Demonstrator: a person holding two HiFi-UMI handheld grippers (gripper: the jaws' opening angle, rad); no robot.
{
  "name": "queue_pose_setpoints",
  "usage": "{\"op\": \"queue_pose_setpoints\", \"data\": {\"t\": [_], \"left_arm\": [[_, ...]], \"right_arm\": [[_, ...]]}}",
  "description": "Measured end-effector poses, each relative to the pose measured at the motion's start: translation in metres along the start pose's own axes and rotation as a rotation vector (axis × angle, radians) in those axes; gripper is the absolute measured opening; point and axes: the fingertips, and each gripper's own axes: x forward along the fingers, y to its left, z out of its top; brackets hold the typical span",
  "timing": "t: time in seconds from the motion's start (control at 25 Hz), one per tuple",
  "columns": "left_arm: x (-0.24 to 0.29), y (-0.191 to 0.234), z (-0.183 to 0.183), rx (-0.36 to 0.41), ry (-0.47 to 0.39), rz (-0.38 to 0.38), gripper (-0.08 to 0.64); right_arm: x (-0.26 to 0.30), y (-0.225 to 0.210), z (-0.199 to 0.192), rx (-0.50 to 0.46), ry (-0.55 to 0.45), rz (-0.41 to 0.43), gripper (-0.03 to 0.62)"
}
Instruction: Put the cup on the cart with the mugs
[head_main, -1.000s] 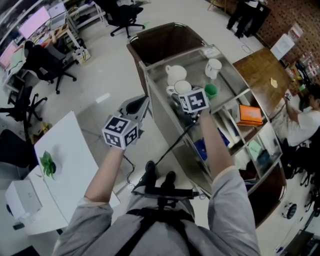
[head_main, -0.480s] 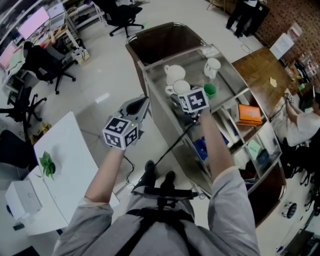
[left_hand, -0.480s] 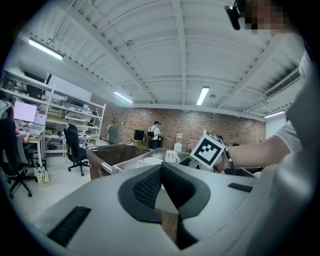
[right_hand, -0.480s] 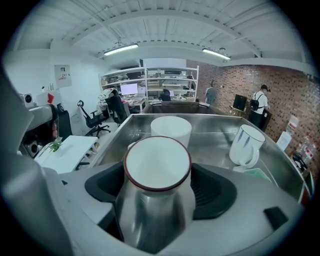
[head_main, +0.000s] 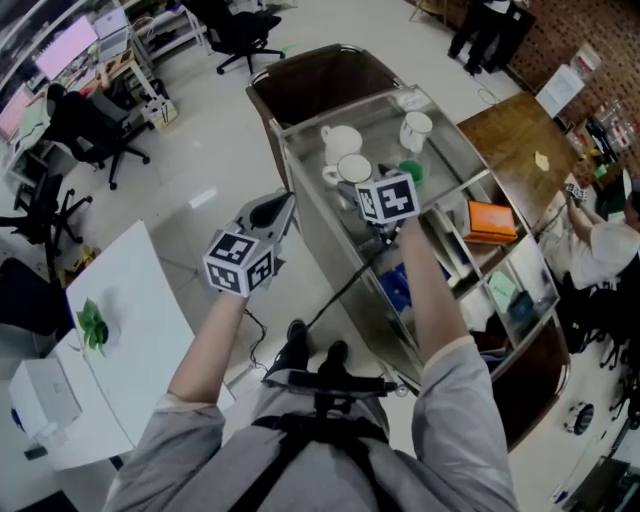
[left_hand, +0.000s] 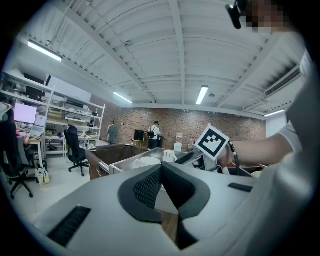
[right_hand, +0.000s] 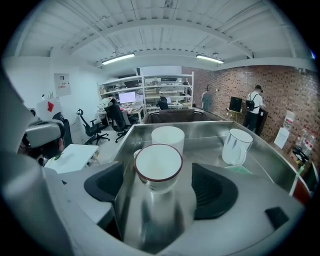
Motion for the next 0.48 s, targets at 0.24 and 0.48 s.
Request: {"op": "queue_pose_setpoints", "data": {"t": [0.24, 0.48], "left_arm": [[-0.009, -0.021, 0.003, 0.011, -0.012, 0.021, 0.002], [-0.032, -0.037, 0.004, 0.030, -0.012, 0.067, 0.002]], "right_arm": [[-0.042, 0.000, 0.008, 0.050, -0.126, 0.010, 0.437], [-0.088, 0.028, 0.015, 0.037, -0.253, 0.083, 0.330]]}}
